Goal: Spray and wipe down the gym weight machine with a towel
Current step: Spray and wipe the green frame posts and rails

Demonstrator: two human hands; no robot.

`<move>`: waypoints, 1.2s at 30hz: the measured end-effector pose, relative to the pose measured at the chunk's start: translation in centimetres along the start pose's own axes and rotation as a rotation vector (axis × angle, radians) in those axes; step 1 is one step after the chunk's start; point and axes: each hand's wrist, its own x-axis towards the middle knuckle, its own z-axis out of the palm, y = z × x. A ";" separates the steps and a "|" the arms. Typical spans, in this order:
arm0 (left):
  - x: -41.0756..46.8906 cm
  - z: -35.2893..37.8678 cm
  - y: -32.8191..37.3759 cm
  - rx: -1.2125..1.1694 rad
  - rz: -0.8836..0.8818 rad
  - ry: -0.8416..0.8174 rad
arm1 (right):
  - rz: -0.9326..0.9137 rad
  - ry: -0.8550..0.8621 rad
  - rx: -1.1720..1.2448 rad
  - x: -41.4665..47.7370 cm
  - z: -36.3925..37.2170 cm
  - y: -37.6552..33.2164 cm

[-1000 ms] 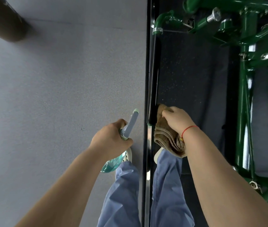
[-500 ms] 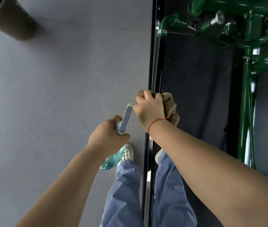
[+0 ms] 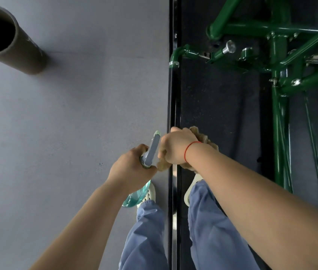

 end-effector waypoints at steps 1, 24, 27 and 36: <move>0.0 0.0 0.8 -0.005 0.004 0.004 | -0.005 0.008 0.117 -0.6 -0.4 1.1; 14.9 6.6 28.4 -0.350 -0.161 0.200 | 0.345 0.389 2.246 -1.2 -9.7 33.3; 15.9 6.7 29.1 -0.381 -0.203 0.239 | 0.321 0.315 2.170 1.1 -12.2 33.8; 17.4 5.4 27.1 -0.390 -0.253 0.261 | 0.148 0.271 2.058 5.4 -16.1 31.1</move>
